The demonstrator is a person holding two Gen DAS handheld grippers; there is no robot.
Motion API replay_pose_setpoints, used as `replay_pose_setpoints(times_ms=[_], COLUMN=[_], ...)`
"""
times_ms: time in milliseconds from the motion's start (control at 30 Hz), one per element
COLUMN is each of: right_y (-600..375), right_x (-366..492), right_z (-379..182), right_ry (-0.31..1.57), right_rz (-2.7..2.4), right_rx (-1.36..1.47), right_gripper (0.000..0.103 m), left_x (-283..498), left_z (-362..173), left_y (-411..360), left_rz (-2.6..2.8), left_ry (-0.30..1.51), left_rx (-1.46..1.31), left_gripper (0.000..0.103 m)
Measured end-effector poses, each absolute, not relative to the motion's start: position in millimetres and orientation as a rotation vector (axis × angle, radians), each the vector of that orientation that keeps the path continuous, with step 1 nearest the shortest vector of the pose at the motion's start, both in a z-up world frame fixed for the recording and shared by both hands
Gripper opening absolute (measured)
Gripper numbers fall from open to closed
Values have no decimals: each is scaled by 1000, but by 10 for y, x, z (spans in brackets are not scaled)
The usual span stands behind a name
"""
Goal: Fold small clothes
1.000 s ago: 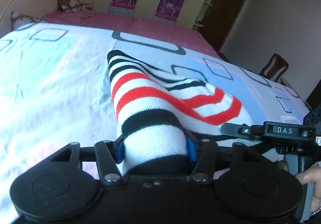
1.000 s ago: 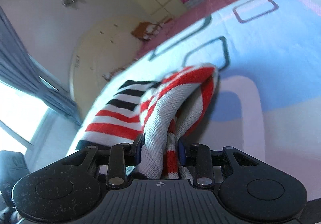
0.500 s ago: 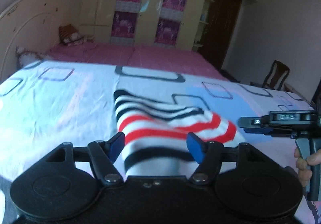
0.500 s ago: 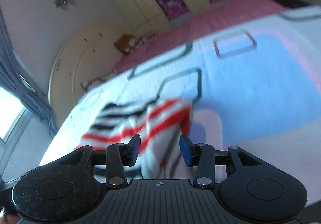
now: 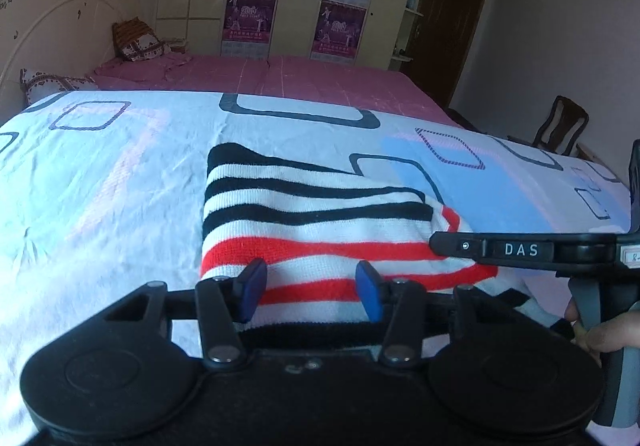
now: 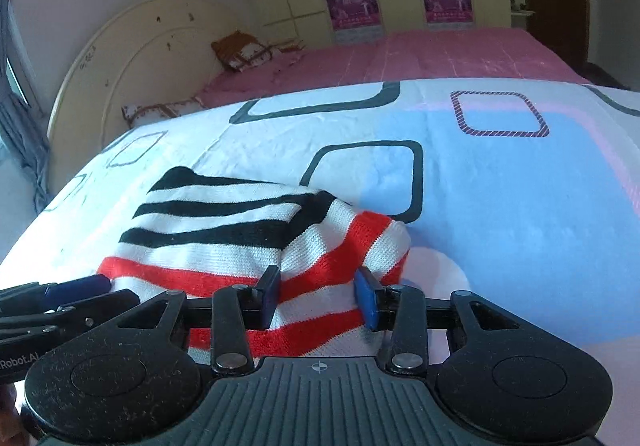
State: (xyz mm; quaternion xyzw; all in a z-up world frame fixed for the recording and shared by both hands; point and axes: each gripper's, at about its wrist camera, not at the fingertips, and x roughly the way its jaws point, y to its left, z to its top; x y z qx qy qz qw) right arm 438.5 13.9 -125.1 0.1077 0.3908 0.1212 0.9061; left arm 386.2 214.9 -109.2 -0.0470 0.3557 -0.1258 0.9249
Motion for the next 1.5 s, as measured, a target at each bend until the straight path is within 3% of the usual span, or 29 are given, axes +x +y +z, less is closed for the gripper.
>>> replay_pose_setpoints(times_ms=[300,367,433,667,967,1133,1233,1367,1500], right_y=[138,149,152,139,106,149,147,29,74], right_x=[3900,3755,3638,3410,3096,2959,2980,3001,2984], right_z=[-846,-798,-786,-1056,-911,-1146,-1223,-1269,-1264], right_ry=[709,703,710,795,768,827,830,856,847], right_rz=[278,282,276,189,183,156,133,140,140], right_rx=[223,227,225,167,200,150,153,218,177], right_gripper=[40,40,40,40,40,40,51,57,58], left_x=[3543,3459,3384,3244,3048,2968,2969,2961,2940], left_z=[-885,-862,-857,-921,-949,-1123,-1137,-1104,-1063], left_y=[2099,2087,2096,2119,2232,2251,2253,2249,2221], left_rz=[-203,-186,-168,-154,-167,-173,-169,-167,-141], left_ry=[720,732,742,758,789,820,818,823,842], left_rx=[-21,-13,-25,-23,-52,-71,-70,-75,-81], left_gripper=[49,57,58,64,62,64,65,65,76])
